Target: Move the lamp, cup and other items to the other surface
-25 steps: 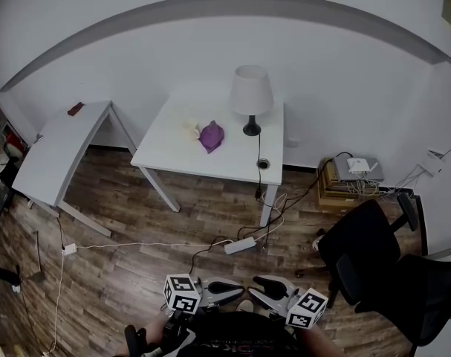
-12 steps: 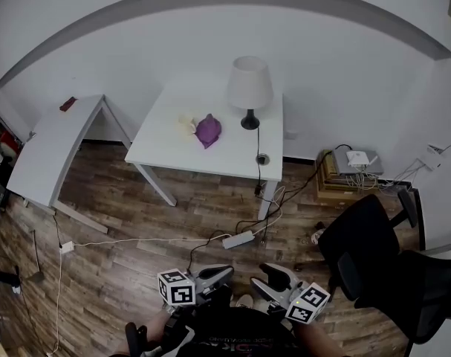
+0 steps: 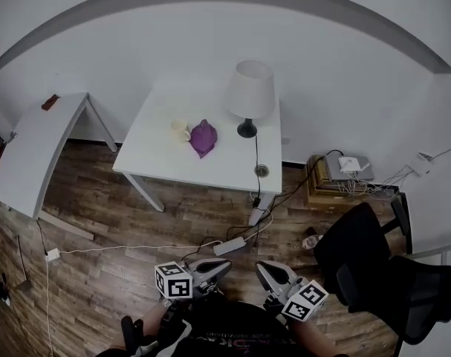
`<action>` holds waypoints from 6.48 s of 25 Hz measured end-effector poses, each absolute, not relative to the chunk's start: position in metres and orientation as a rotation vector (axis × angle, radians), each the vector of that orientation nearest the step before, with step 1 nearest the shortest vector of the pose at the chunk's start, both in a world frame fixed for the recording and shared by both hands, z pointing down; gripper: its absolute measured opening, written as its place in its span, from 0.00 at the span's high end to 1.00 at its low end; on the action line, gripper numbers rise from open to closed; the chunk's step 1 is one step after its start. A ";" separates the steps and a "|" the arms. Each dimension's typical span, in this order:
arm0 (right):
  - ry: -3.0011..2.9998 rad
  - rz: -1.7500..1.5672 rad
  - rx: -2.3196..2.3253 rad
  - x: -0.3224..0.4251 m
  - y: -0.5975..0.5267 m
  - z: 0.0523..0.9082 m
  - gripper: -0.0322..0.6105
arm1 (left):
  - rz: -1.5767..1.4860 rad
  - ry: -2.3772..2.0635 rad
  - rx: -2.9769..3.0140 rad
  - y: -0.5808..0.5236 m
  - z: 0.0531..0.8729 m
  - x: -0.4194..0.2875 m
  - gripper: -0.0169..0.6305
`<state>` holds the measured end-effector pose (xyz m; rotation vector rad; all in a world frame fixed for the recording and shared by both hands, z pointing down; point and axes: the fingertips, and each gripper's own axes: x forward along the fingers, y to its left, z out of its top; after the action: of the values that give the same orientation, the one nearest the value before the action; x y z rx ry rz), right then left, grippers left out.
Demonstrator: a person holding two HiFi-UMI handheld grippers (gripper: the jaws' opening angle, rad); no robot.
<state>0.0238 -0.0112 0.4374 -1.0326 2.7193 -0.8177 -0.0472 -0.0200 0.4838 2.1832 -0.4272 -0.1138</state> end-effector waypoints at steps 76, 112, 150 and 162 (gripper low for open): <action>3.334 -0.125 -1.121 0.015 -0.609 0.619 0.54 | -0.249 -1.191 1.679 -0.194 0.535 -0.068 0.98; 3.144 -0.154 -1.409 0.024 -0.578 0.580 0.75 | -0.223 -1.122 1.701 -0.153 0.542 -0.123 0.98; 3.023 -0.346 -1.645 0.071 -0.433 0.514 0.75 | -0.288 -0.868 1.971 -0.151 0.497 -0.150 0.98; 2.781 -0.305 -1.942 0.156 -0.360 0.473 0.75 | -0.259 -0.709 2.084 -0.132 0.486 -0.142 0.98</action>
<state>0.1559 -0.3602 0.4733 -1.9421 2.7814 -0.3052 -0.1417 -0.1324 0.4858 2.0837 -0.7087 -0.2589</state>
